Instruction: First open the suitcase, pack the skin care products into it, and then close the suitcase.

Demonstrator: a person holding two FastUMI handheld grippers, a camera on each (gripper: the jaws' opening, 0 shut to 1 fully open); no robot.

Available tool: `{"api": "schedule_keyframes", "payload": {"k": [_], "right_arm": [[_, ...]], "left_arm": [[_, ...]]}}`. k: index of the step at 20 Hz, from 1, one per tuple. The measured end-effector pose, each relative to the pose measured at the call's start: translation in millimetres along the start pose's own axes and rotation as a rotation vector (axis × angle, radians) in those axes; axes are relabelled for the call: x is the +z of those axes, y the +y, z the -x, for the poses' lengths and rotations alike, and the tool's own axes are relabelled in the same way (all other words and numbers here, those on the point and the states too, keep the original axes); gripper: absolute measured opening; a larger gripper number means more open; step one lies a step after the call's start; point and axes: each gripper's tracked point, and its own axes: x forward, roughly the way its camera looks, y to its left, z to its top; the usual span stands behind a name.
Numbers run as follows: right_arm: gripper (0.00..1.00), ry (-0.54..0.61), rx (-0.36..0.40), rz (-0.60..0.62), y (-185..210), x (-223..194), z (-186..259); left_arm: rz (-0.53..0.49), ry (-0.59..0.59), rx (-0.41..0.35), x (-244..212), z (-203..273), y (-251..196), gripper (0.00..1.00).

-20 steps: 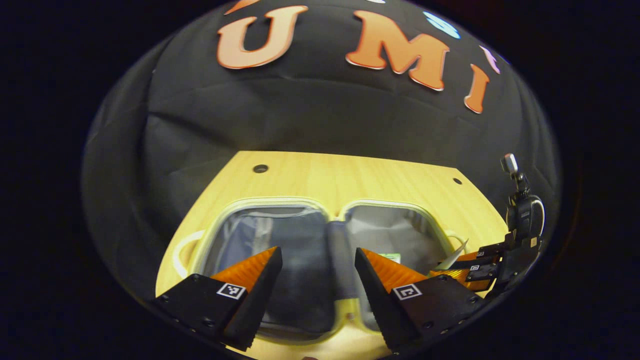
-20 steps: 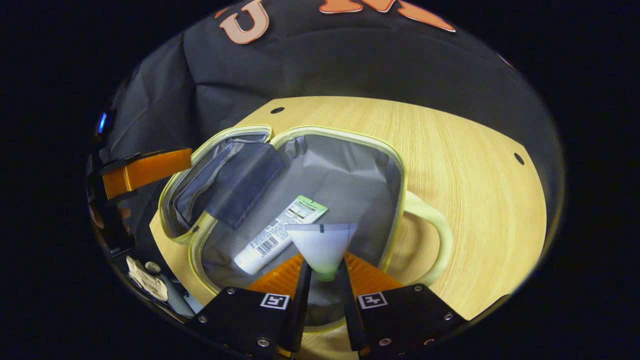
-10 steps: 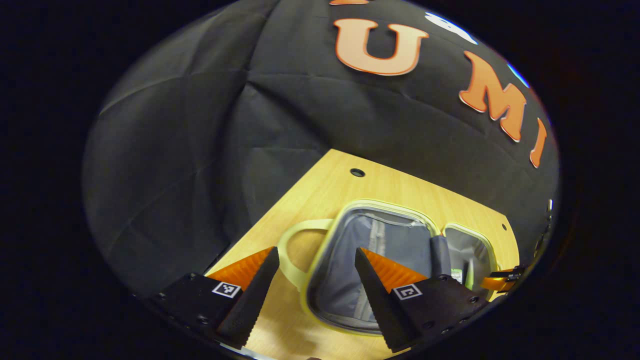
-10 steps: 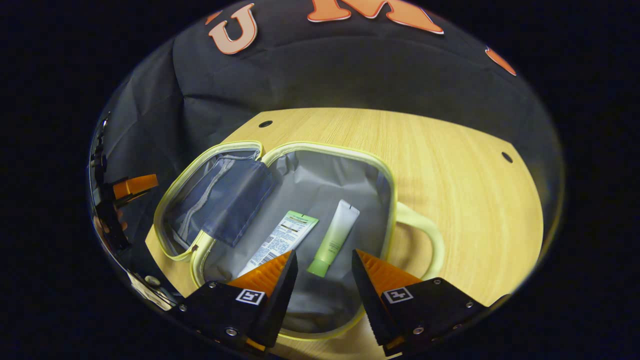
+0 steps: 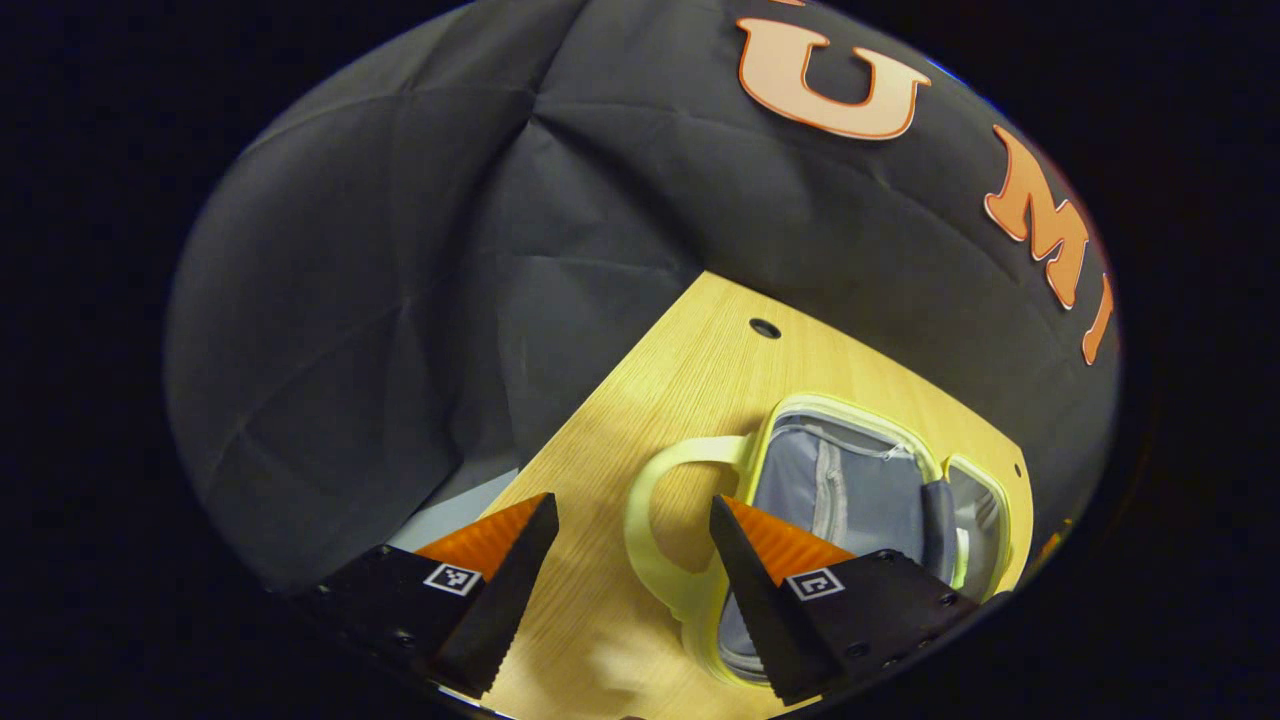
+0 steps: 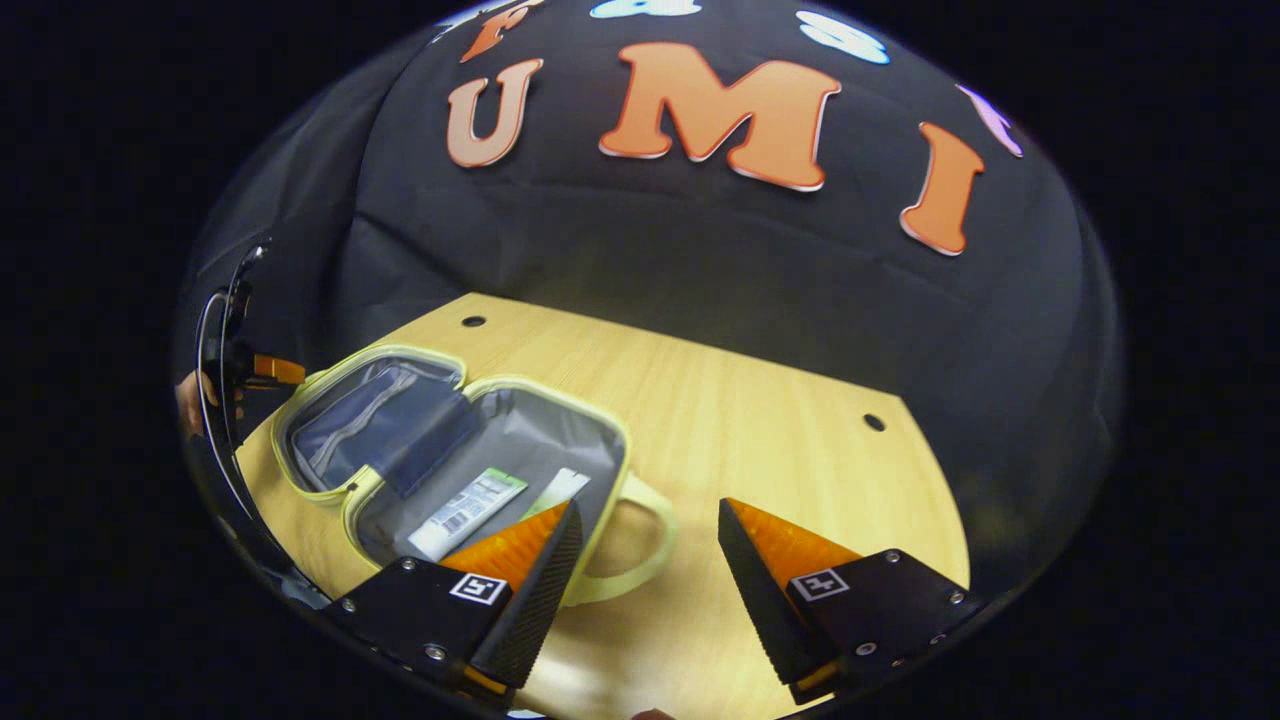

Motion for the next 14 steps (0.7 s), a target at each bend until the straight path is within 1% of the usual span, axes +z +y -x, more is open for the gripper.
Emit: {"api": "schedule_keyframes", "payload": {"k": [2,3,4,5,6,7,8,9,10,11,12,14], "right_arm": [[0.88,-0.049,-0.065,-0.004,-27.2,16.1,18.3],[0.88,-0.067,-0.09,-0.003,-38.0,22.1,26.7],[0.88,-0.087,-0.128,0.002,-51.9,28.4,35.2],[0.88,-0.106,-0.159,0.008,-65.8,34.6,44.2],[0.88,-0.117,-0.193,0.015,-78.9,37.9,51.8],[0.88,-0.124,-0.221,0.029,-91.2,39.1,59.3],[0.88,-0.137,-0.257,0.058,-102.7,41.7,67.5],[0.88,-0.158,-0.292,0.095,-114.5,46.5,74.6],[0.88,-0.187,-0.316,0.129,-124.0,54.2,82.1],[0.88,-0.198,-0.338,0.145,-130.1,56.9,92.5],[0.88,-0.204,-0.354,0.154,-136.0,60.2,100.3],[0.88,-0.217,-0.38,0.153,-146.8,66.0,110.1]], "left_arm": [[-0.01,0.028,-0.006,-1.6,-17.8,-0.1,0.95],[-0.02,0.037,0.006,-1.1,-24.2,5.8,1.0],[-0.028,0.051,0.014,0.1,-29.8,8.7,0.95],[-0.036,0.065,0.017,-0.9,-34.5,9.6,0.95],[-0.042,0.074,0.011,-2.5,-40.0,7.9,1.0],[-0.043,0.087,0.006,-2.8,-44.2,8.6,0.9],[-0.05,0.11,0.003,-6.9,-47.6,8.7,0.87],[-0.054,0.114,0.004,-7.8,-50.4,10.6,0.74],[-0.055,0.127,0.002,-11.0,-57.0,9.5,0.76],[-0.042,0.133,-0.02,-13.2,-59.4,5.4,0.63],[-0.034,0.126,-0.039,-11.8,-61.0,0.4,0.62],[-0.045,0.152,-0.031,-15.5,-61.5,-0.7,0.34]]}}
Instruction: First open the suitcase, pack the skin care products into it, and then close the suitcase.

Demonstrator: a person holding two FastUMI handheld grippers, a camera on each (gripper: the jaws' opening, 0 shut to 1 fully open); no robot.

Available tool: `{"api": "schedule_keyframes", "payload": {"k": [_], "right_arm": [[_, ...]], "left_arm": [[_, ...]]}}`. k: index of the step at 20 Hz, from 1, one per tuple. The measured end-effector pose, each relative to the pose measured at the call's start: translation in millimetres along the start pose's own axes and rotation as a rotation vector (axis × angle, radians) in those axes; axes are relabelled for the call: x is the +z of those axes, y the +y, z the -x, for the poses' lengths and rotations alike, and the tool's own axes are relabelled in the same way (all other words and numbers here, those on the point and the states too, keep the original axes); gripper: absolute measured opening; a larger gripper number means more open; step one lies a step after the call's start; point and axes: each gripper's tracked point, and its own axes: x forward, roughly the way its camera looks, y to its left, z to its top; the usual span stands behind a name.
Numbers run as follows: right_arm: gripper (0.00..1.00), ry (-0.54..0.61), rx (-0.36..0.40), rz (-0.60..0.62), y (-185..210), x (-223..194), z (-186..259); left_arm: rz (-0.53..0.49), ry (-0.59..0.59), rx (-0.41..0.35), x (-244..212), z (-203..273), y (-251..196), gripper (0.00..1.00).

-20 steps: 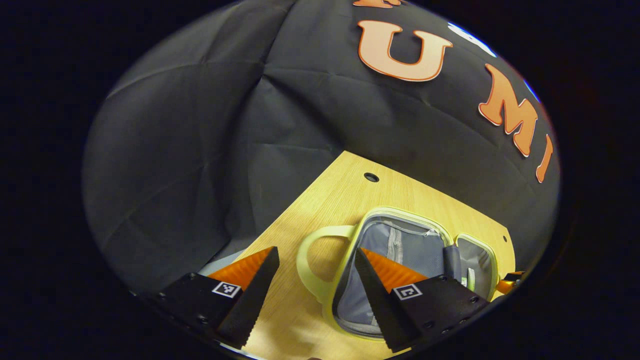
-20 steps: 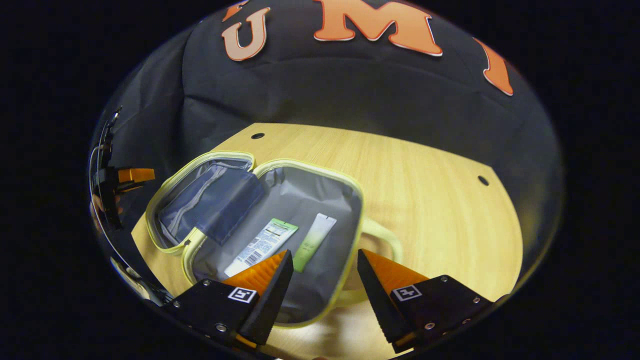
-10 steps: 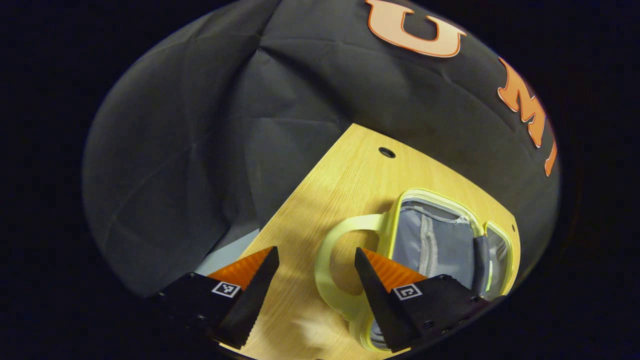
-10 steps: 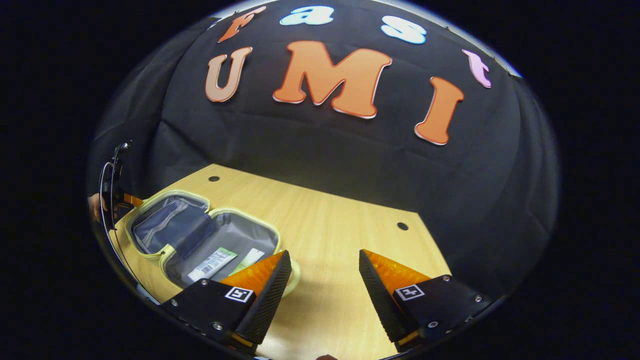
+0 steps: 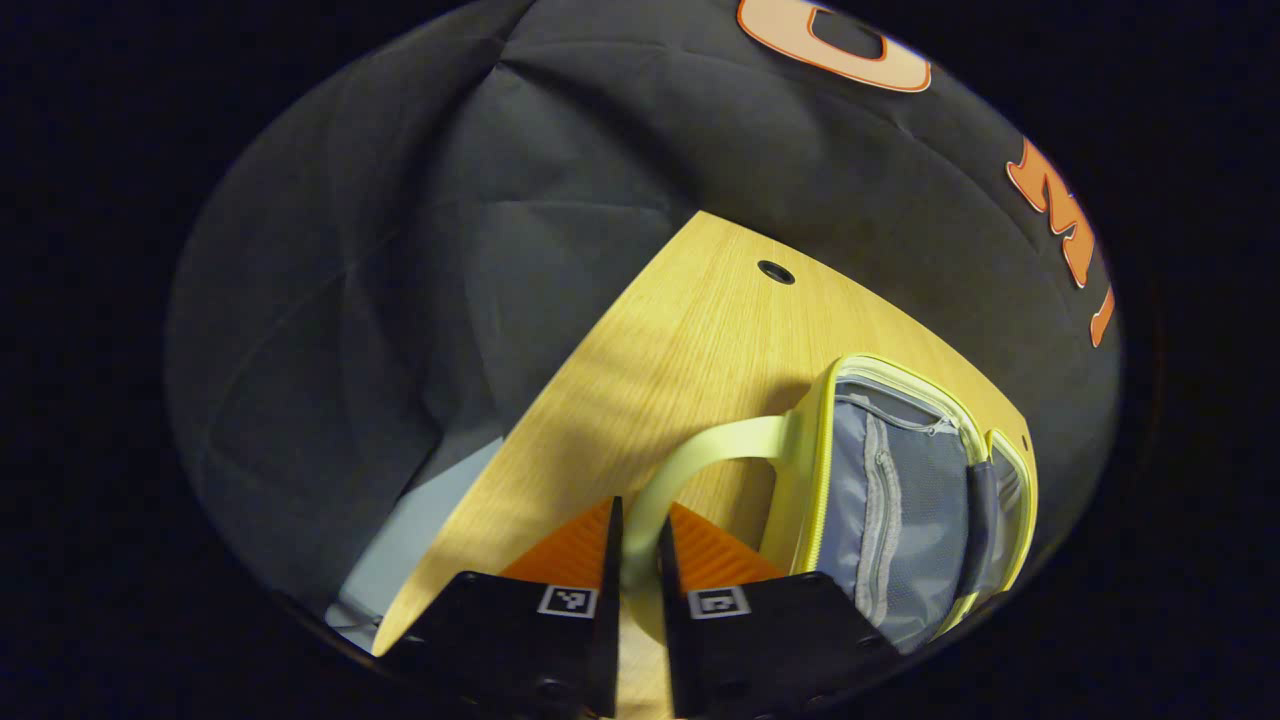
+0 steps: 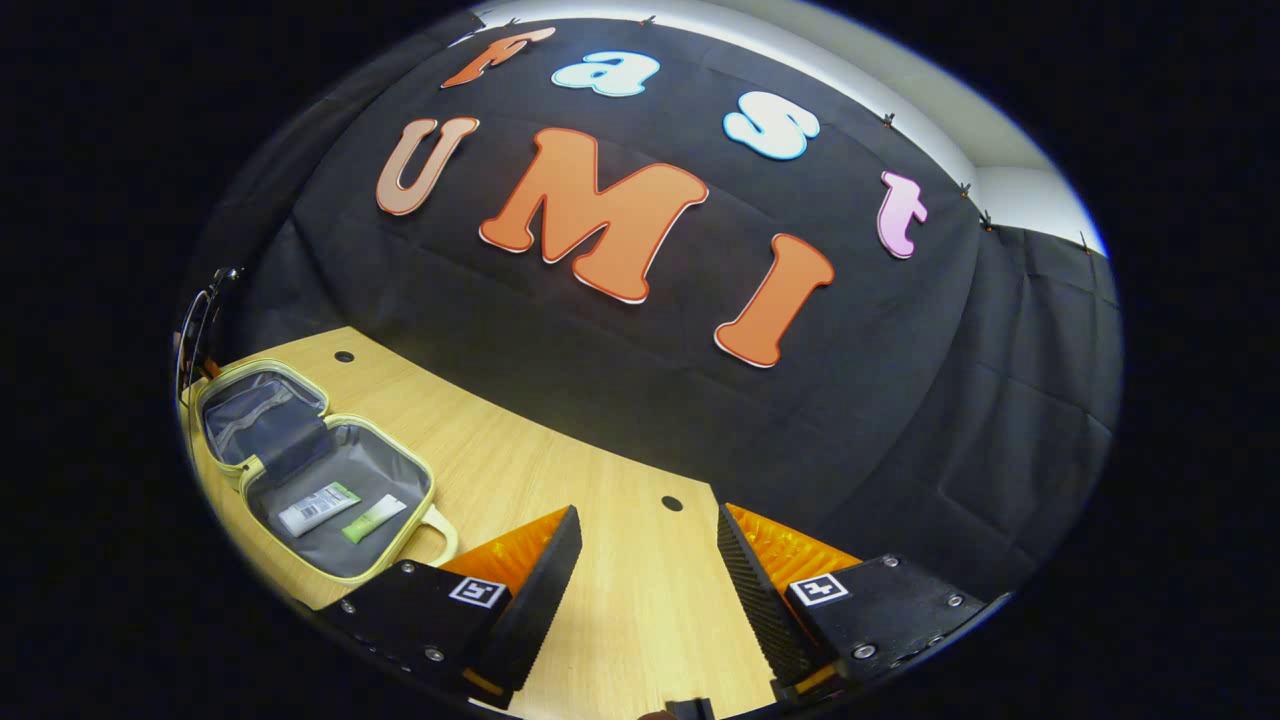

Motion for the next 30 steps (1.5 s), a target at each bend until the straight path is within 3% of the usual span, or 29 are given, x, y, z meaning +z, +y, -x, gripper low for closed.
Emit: {"api": "schedule_keyframes", "payload": {"k": [1,2,3,9,17,22,30], "right_arm": [[0.88,-0.001,-0.008,-0.01,-3.8,0.2,1.8],[0.88,-0.002,-0.016,-0.021,-9.1,1.2,4.2],[0.9,-0.004,-0.026,-0.032,-13.9,0.9,5.7],[0.93,-0.042,-0.011,-0.067,-4.7,10.6,13.5],[0.94,-0.112,0.143,-0.122,49.0,31.5,11.5],[0.94,-0.172,0.219,-0.158,62.4,44.3,8.7],[0.95,-0.191,0.298,-0.189,73.2,39.4,-2.7]], "left_arm": [[-0.013,-0.01,0.005,4.9,-0.2,0.1,0.19],[-0.017,-0.033,0.011,9.7,2.0,-3.2,0.19],[-0.048,-0.054,0.013,15.3,10.3,-6.3,0.12],[-0.199,-0.227,0.012,65.1,79.4,-35.4,0.11],[-0.183,-0.442,-0.157,115.8,179.9,-137.6,0.11],[-0.224,-0.49,-0.262,118.5,232.8,-209.2,0.1],[-0.24,-0.485,-0.427,92.5,271.4,-320.7,0.11]]}}
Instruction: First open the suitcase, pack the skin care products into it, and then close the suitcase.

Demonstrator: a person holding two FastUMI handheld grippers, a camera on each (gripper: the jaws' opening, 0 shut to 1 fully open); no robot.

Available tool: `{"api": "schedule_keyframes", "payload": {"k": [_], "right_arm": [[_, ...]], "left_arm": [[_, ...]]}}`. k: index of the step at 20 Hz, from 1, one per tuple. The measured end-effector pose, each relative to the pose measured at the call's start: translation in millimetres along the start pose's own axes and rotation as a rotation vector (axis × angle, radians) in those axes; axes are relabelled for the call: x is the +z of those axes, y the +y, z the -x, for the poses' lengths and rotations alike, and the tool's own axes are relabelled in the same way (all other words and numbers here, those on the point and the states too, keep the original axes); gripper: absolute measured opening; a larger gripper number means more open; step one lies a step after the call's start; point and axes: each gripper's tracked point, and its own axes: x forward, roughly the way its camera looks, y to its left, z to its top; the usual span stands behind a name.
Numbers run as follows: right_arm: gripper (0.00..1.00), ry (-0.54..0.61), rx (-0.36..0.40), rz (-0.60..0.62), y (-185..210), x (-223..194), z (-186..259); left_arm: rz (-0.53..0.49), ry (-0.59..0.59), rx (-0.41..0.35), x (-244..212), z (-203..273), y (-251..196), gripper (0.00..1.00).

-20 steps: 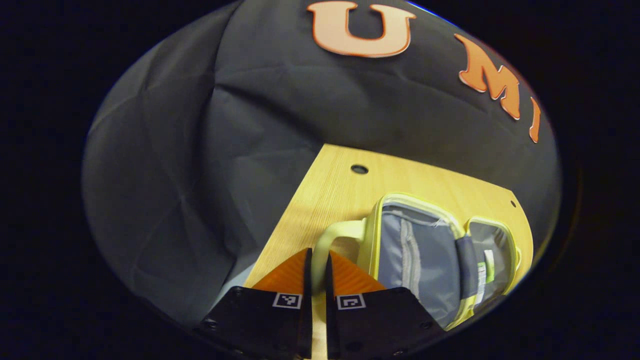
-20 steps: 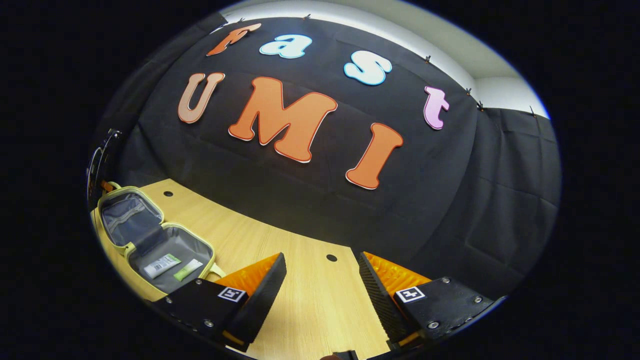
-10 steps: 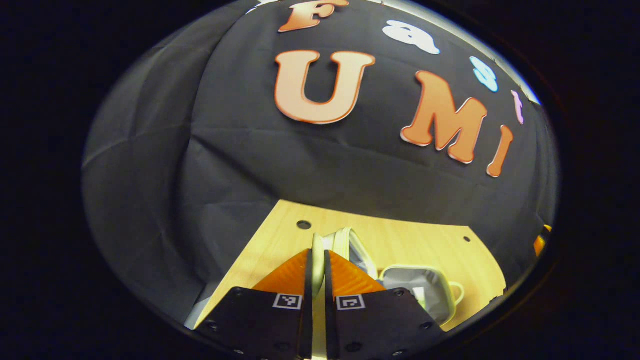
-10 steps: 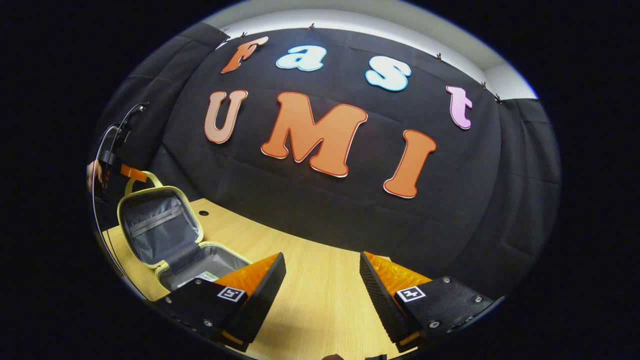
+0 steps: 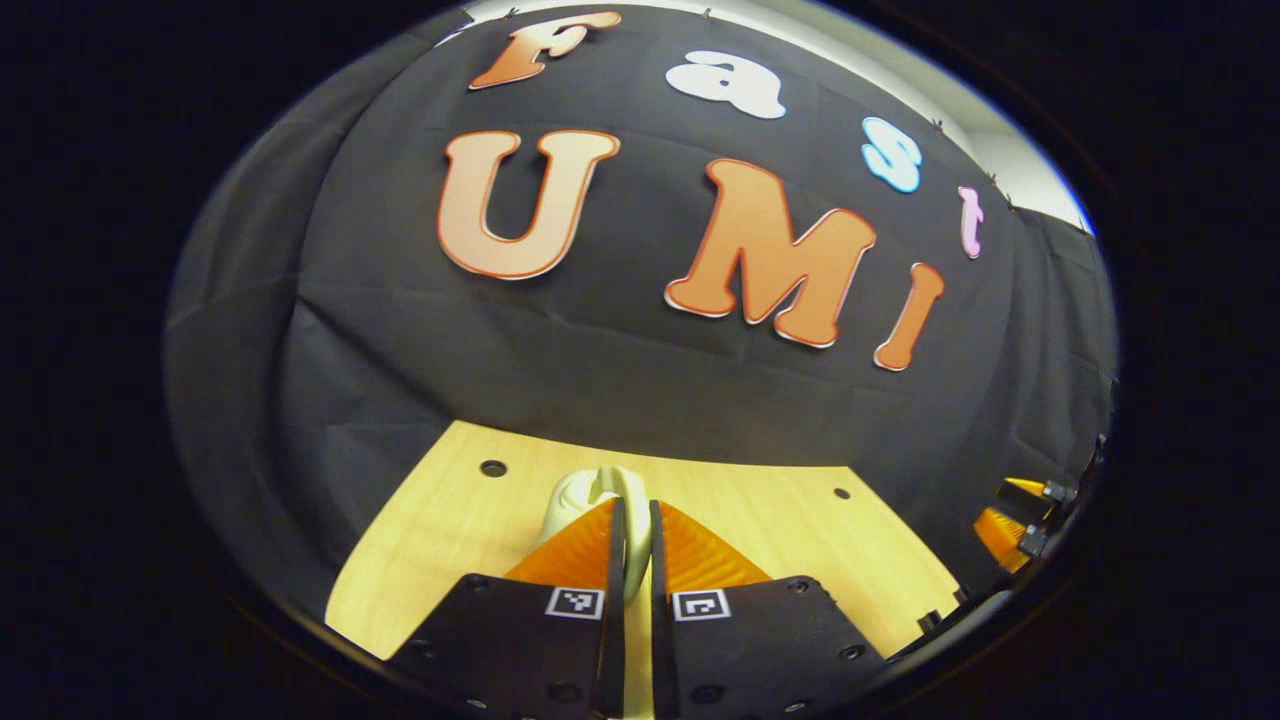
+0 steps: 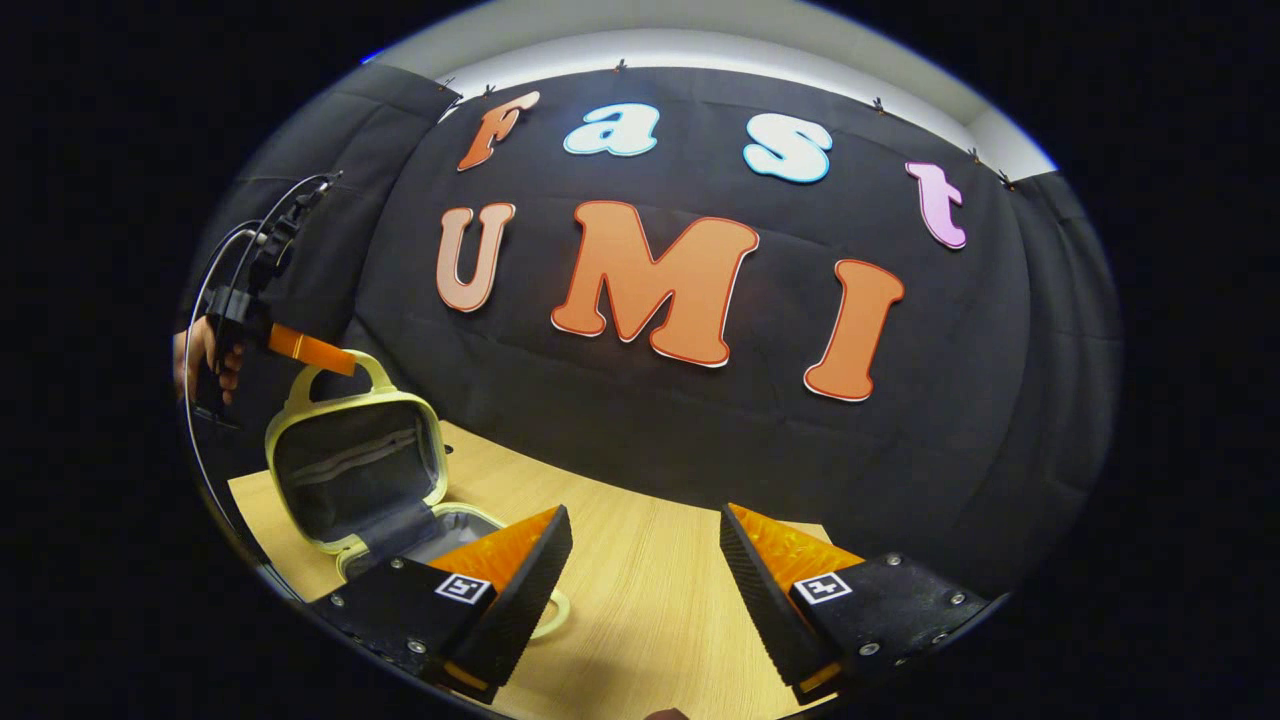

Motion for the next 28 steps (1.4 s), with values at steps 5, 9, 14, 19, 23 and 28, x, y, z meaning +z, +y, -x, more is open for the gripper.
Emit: {"api": "schedule_keyframes", "payload": {"k": [5,9,14,19,23,28], "right_arm": [[0.94,0.006,0.038,-0.051,-4.2,-9.1,-3.5],[0.95,0.01,0.041,-0.063,-15.9,-16.2,-5.9],[0.95,0.023,0.057,-0.055,-25.8,-27.7,-5.2],[0.95,0.039,0.084,-0.044,-28.6,-40.5,-3.0],[0.95,0.053,0.098,-0.053,-31.2,-48.8,-4.0],[0.95,0.071,0.093,-0.047,-37.8,-58.2,-1.9]], "left_arm": [[0.048,0.031,-0.12,-22.8,-16.0,-81.1,0.11],[0.04,0.073,-0.174,-50.6,-28.5,-134.0,0.11],[0.058,0.16,-0.215,-89.5,-45.9,-182.0,0.11],[0.047,0.239,-0.22,-126.3,-67.7,-213.2,0.11],[0.004,0.335,-0.203,-168.3,-85.3,-228.0,0.11],[-0.154,0.423,-0.154,-213.6,-91.8,-236.8,0.11]]}}
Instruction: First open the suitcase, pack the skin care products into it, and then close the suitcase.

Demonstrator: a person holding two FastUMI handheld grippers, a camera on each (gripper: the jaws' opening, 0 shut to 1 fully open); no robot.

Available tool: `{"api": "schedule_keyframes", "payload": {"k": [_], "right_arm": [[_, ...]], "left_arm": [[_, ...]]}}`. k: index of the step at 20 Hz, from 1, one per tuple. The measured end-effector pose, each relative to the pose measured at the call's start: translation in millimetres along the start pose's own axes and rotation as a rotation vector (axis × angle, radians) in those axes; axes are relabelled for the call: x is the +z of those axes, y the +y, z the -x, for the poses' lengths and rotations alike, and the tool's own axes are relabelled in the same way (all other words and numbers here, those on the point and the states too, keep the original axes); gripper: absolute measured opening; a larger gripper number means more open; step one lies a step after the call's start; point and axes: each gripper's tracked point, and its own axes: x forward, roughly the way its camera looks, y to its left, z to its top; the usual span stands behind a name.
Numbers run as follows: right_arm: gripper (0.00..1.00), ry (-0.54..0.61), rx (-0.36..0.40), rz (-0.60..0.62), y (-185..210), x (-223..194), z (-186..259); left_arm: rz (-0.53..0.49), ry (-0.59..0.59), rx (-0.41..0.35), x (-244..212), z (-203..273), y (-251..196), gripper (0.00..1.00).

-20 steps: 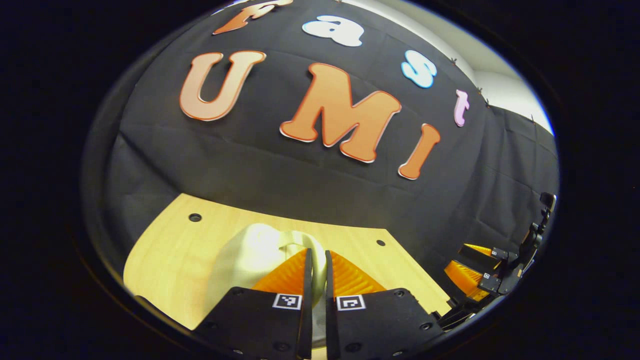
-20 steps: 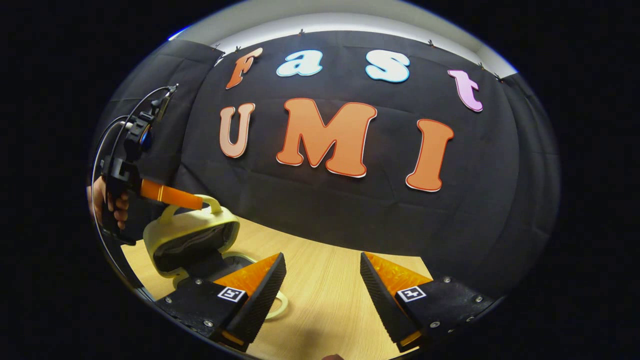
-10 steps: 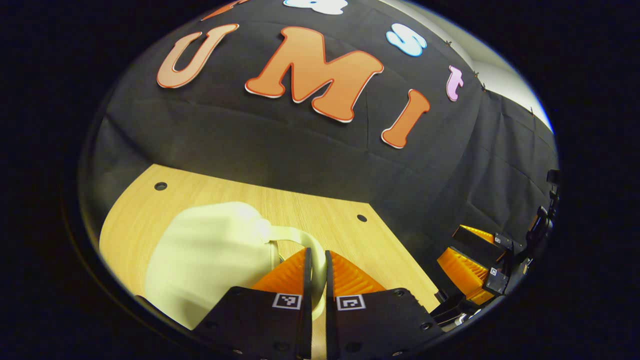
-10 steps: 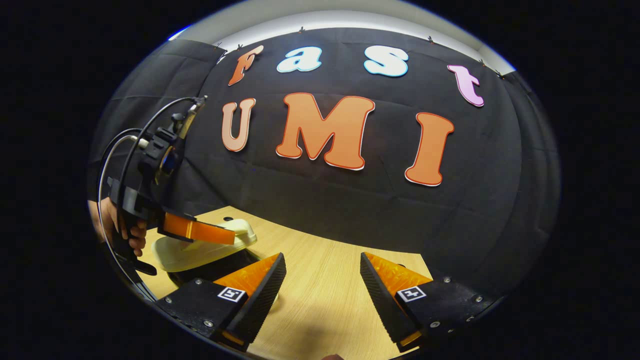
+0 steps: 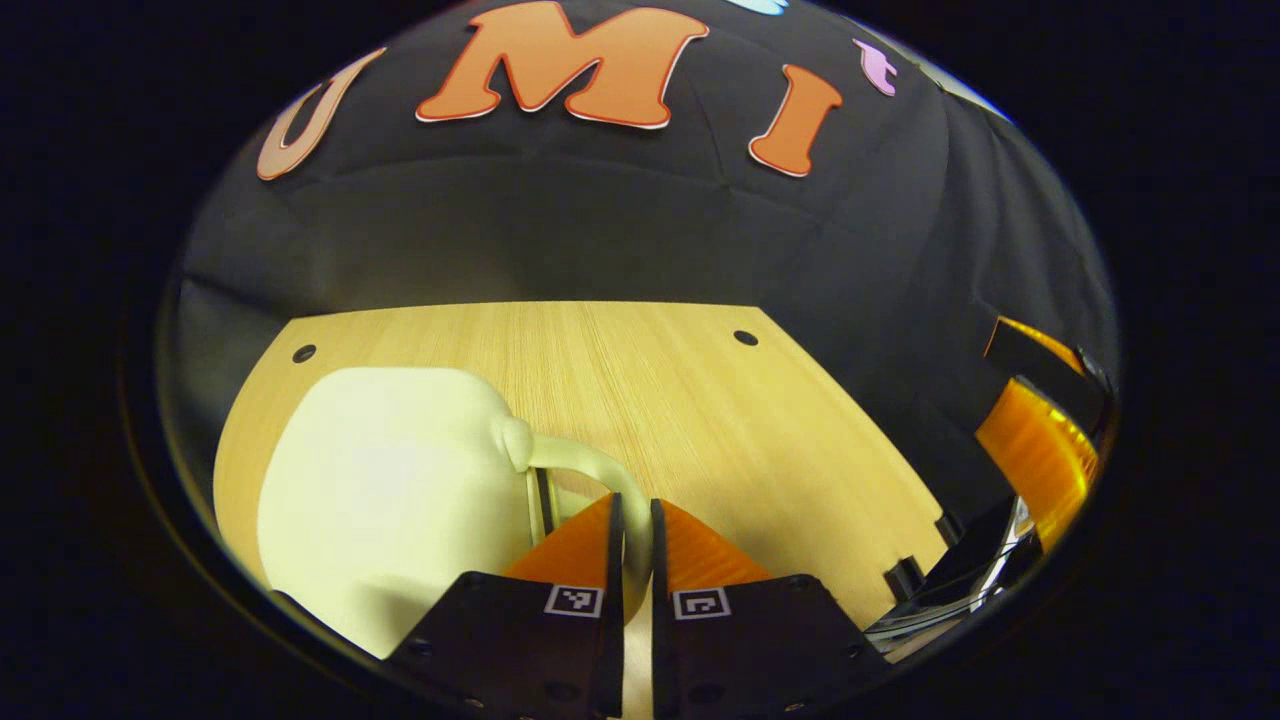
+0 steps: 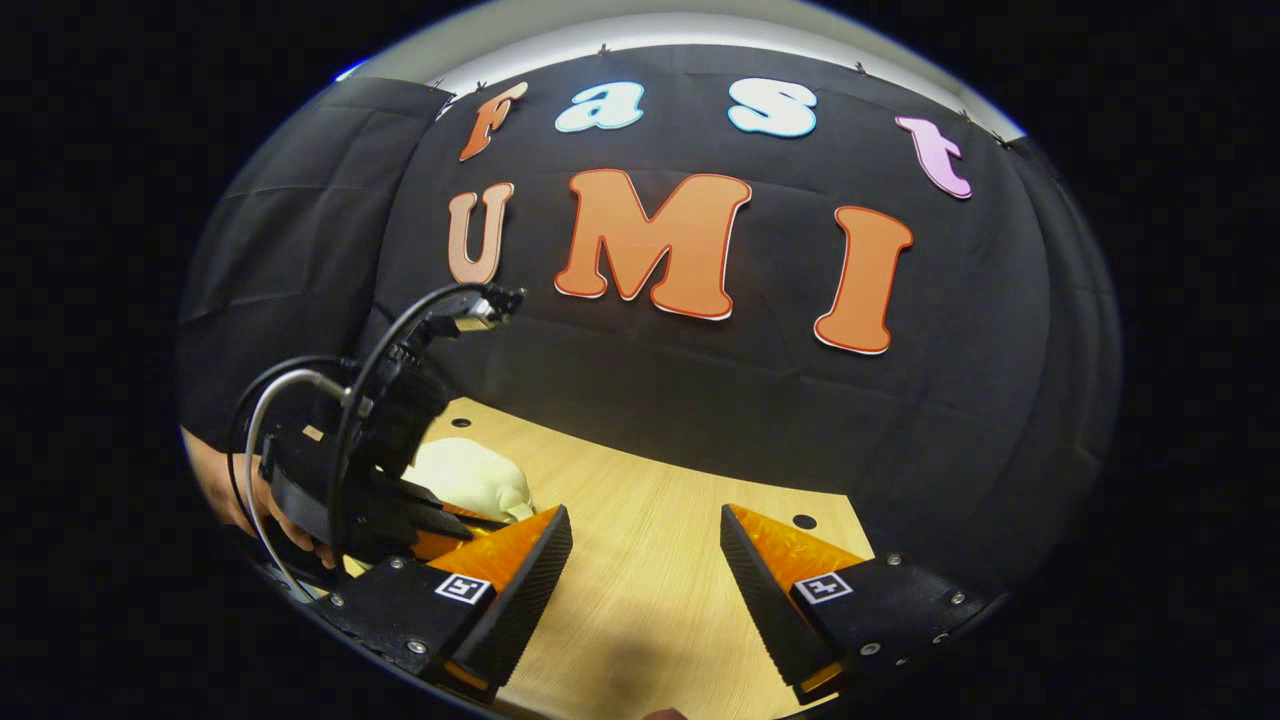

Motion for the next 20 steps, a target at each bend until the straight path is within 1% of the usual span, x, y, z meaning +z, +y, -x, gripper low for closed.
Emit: {"api": "schedule_keyframes", "payload": {"k": [2,3,4,5,6,7,8,9,11,12,13,15,18,20], "right_arm": [[0.95,0.001,-0.006,-0.01,-1.9,-1.6,1.2],[0.95,0.005,-0.013,-0.012,-4.0,-2.6,0.4],[0.95,0.005,-0.015,-0.015,-4.0,-4.1,0.2],[0.95,0.005,-0.021,-0.016,-5.1,-3.8,0.5],[0.94,0.004,-0.023,-0.018,-6.2,-3.4,0.3],[0.95,0.003,-0.024,-0.021,-6.2,-3.1,-0.5],[0.95,0.003,-0.027,-0.023,-5.5,-1.8,-1.9],[0.95,0.002,-0.03,-0.023,-5.0,-0.5,-3.5],[0.95,-0.009,-0.032,-0.02,-3.6,2.9,-5.3],[0.95,-0.017,-0.037,-0.019,-3.1,5.7,-6.3],[0.95,-0.029,-0.037,-0.023,-1.2,11.6,-7.7],[0.95,-0.058,-0.041,-0.028,-0.2,20.6,-5.1],[0.95,-0.12,-0.05,-0.022,4.1,47.7,-14.8],[0.95,-0.148,-0.03,-0.011,11.5,59.0,-18.3]], "left_arm": [[0.014,0.03,-0.014,-9.6,-1.9,-5.0,0.18],[0.017,0.023,-0.022,-7.5,-0.5,-6.3,0.18],[0.009,-0.003,-0.019,0.1,1.4,-6.0,0.22],[-0.007,-0.025,-0.017,6.2,5.6,-5.2,0.15],[-0.019,-0.043,-0.009,12.2,9.0,-4.3,0.29],[-0.026,-0.061,0.002,18.2,13.8,-4.4,0.38],[-0.027,-0.072,0.008,21.9,16.1,-3.7,0.58],[-0.031,-0.082,0.019,24.2,22.7,-1.6,0.55],[-0.043,-0.123,0.051,33.5,34.4,1.9,0.54],[-0.051,-0.156,0.065,41.0,42.1,2.8,0.63],[-0.06,-0.2,0.087,51.5,55.4,3.5,0.74],[-0.058,-0.269,0.133,66.7,73.9,10.7,0.93],[-0.037,-0.36,0.174,93.8,97.5,19.8,0.94],[-0.028,-0.431,0.21,110.5,116.5,29.9,0.94]]}}
